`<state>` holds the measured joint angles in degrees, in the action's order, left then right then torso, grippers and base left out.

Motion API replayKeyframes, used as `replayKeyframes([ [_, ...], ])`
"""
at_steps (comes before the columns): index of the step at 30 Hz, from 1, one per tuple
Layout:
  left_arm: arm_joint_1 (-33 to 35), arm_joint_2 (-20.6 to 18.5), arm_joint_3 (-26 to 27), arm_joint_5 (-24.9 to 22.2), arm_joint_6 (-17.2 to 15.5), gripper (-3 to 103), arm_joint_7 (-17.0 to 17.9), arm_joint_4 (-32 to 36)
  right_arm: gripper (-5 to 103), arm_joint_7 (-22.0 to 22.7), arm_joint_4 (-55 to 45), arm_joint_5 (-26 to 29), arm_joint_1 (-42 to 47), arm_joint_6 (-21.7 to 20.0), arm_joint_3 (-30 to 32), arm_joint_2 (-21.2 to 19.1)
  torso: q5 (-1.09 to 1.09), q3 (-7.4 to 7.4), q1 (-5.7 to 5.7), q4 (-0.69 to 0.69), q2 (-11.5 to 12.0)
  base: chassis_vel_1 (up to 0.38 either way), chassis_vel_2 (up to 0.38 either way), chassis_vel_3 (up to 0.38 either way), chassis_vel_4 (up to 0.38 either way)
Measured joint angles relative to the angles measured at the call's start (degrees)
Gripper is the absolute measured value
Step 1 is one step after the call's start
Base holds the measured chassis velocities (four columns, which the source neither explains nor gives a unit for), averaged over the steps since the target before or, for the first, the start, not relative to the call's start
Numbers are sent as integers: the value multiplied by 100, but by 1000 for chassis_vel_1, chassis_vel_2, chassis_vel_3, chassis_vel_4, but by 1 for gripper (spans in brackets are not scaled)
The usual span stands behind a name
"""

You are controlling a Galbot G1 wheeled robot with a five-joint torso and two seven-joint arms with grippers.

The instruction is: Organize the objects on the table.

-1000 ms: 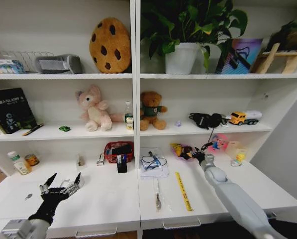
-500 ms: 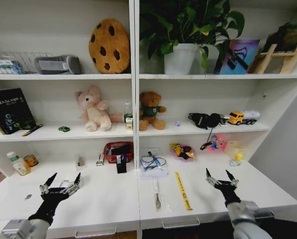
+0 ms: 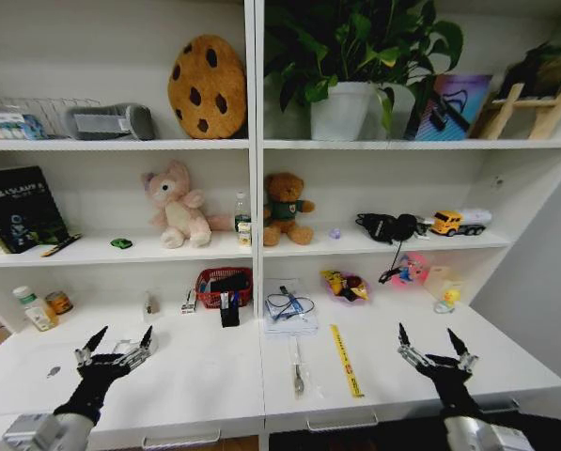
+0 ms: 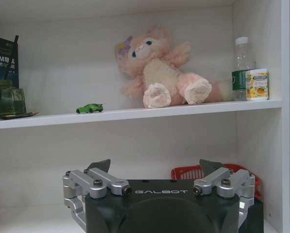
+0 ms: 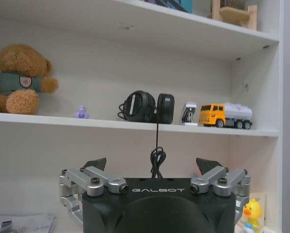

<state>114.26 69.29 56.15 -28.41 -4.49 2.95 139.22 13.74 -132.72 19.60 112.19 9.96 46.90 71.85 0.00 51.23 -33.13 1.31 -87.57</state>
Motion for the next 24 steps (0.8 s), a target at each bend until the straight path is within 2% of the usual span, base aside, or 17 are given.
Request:
replayKeyframes([
  [19, 0, 0, 0, 0, 0, 100, 0, 0, 100, -18, 26, 103, -15, -99, -13, -27, 0, 0, 0, 1, 0, 0, 0, 0, 0],
  [24, 0, 0, 0, 0, 0, 100, 0, 0, 100, -20, 32, 105, -18, -102, -15, -29, 0, 0, 0, 1, 0, 88, 79, -78, -97],
])
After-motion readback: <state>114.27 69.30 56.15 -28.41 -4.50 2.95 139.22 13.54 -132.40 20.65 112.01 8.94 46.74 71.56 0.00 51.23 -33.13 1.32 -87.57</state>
